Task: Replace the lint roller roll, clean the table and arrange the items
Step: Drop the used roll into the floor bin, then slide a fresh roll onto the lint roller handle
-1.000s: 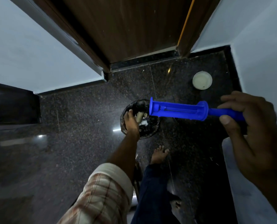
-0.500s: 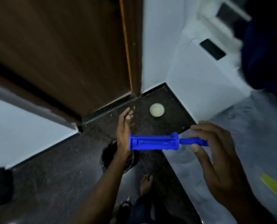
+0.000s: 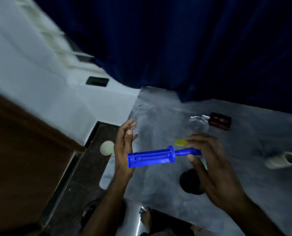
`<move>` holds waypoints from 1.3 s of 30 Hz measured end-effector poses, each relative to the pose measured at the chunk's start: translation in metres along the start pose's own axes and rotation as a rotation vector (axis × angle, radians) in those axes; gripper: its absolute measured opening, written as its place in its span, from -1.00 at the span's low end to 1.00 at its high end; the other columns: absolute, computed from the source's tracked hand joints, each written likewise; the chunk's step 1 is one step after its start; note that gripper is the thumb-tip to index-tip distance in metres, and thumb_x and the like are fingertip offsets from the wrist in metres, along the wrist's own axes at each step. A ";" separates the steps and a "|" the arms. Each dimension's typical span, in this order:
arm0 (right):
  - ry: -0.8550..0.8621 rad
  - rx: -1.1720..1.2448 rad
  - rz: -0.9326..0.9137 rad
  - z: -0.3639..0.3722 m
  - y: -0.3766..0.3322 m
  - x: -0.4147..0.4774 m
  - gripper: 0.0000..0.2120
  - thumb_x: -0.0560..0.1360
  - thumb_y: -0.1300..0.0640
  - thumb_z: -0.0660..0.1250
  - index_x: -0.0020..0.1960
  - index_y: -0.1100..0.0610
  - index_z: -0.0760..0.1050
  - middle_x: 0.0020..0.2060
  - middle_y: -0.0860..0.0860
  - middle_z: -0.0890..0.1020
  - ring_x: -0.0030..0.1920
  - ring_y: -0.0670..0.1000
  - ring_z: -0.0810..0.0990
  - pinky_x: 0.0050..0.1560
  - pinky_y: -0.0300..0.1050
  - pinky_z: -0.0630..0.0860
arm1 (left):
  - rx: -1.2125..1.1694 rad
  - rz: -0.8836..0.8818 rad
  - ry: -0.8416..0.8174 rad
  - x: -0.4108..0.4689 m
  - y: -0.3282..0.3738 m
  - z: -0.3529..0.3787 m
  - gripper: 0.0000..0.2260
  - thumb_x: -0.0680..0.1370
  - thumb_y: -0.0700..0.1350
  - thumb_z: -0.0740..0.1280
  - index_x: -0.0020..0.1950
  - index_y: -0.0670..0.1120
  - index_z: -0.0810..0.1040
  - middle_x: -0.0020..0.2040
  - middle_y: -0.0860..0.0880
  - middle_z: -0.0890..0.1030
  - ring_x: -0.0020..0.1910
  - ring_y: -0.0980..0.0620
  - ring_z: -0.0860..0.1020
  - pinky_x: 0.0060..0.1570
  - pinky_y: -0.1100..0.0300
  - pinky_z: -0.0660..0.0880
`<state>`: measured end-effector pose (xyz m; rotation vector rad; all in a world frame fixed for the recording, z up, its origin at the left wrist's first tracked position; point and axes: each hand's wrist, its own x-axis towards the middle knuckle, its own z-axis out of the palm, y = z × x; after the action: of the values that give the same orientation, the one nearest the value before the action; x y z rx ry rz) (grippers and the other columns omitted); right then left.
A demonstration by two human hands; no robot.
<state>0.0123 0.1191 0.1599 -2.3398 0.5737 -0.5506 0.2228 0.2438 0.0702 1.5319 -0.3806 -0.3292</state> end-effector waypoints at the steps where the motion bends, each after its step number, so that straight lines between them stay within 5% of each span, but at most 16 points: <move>1: 0.025 -0.005 0.022 -0.010 0.010 -0.006 -0.77 0.63 0.14 0.26 0.24 0.11 0.56 0.28 -0.05 0.52 0.41 0.06 0.45 0.43 -0.05 0.37 | 0.014 0.007 -0.038 0.000 0.001 0.019 -0.66 0.76 -0.11 0.17 0.49 -0.19 0.52 0.39 -0.12 0.64 0.40 0.01 0.60 0.39 -0.23 0.58; 4: 0.113 -0.021 0.078 -0.041 0.038 -0.027 -0.79 0.63 0.11 0.25 0.24 0.09 0.54 0.29 -0.08 0.50 0.40 0.02 0.45 0.44 -0.18 0.33 | 0.013 -0.010 -0.162 -0.005 0.005 0.075 -0.70 0.80 -0.19 0.14 0.49 -0.18 0.51 0.42 -0.15 0.61 0.40 0.01 0.60 0.43 -0.33 0.52; 10: 0.227 -0.065 0.198 -0.083 0.090 -0.067 -0.79 0.65 0.08 0.24 0.22 0.10 0.54 0.28 -0.12 0.49 0.38 -0.07 0.44 0.41 -0.28 0.31 | -0.008 -0.017 -0.353 -0.028 0.011 0.168 -0.68 0.72 -0.06 0.17 0.42 -0.06 0.55 0.39 -0.12 0.63 0.41 -0.01 0.60 0.42 -0.26 0.55; 16: 0.302 -0.089 0.313 -0.113 0.138 -0.117 -0.78 0.66 0.06 0.24 0.24 0.11 0.53 0.28 -0.10 0.50 0.36 -0.07 0.46 0.37 -0.27 0.37 | -0.017 -0.069 -0.539 -0.068 0.007 0.255 -0.62 0.71 -0.09 0.17 0.44 -0.24 0.52 0.38 -0.28 0.60 0.40 -0.21 0.59 0.18 0.12 0.67; 18: 0.320 -0.090 0.351 -0.122 0.151 -0.133 -0.77 0.66 0.05 0.23 0.25 0.11 0.53 0.28 -0.10 0.50 0.35 -0.07 0.46 0.36 -0.24 0.39 | 0.030 -0.089 -0.608 -0.084 0.001 0.281 -0.59 0.69 -0.06 0.18 0.46 -0.23 0.52 0.37 -0.25 0.62 0.39 -0.25 0.60 0.26 -0.07 0.66; 23: 0.381 -0.107 0.454 -0.146 0.176 -0.169 -0.76 0.66 0.05 0.23 0.25 0.12 0.53 0.27 -0.08 0.51 0.35 -0.03 0.47 0.34 -0.13 0.45 | 0.146 -0.101 -0.767 -0.113 -0.016 0.347 -0.67 0.65 -0.03 0.22 0.38 -0.04 0.57 0.27 -0.08 0.69 0.31 0.02 0.66 0.32 -0.13 0.59; 29: 0.434 -0.132 0.506 -0.166 0.197 -0.199 -0.74 0.68 0.05 0.19 0.22 0.16 0.54 0.24 -0.02 0.53 0.35 -0.04 0.47 0.38 -0.20 0.38 | 0.320 0.151 -0.945 -0.131 -0.044 0.401 -0.62 0.59 -0.10 0.39 0.42 -0.07 0.59 0.33 0.09 0.62 0.28 0.26 0.62 0.14 0.36 0.57; 31: 0.443 -0.144 0.518 -0.170 0.203 -0.206 -0.75 0.67 0.05 0.20 0.23 0.16 0.54 0.24 -0.01 0.53 0.35 -0.03 0.47 0.38 -0.19 0.39 | 0.401 0.268 -0.973 -0.135 -0.048 0.415 -0.53 0.53 -0.14 0.46 0.45 -0.10 0.57 0.34 0.04 0.53 0.32 0.18 0.57 0.21 0.21 0.60; 34: 0.447 -0.154 0.549 -0.174 0.210 -0.214 -0.74 0.68 0.02 0.19 0.25 0.13 0.53 0.26 -0.03 0.52 0.34 -0.05 0.46 0.35 -0.17 0.42 | 0.554 0.437 -1.031 -0.137 -0.056 0.430 -0.41 0.44 -0.25 0.58 0.46 -0.23 0.55 0.39 -0.19 0.54 0.41 -0.20 0.53 0.43 -0.05 0.49; 39: 0.474 -0.133 0.546 -0.185 0.215 -0.220 -0.75 0.67 0.05 0.19 0.24 0.14 0.53 0.22 -0.01 0.55 0.31 -0.01 0.49 0.33 -0.11 0.46 | 0.680 0.554 -1.069 -0.138 -0.063 0.439 -0.54 0.42 -0.34 0.60 0.31 -0.31 0.66 0.26 -0.28 0.68 0.30 -0.33 0.63 0.42 -0.19 0.49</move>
<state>-0.3180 -0.0039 0.0908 -2.0340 1.4483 -0.8186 -0.0921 -0.0917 0.0029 1.6939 -1.8678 -0.5954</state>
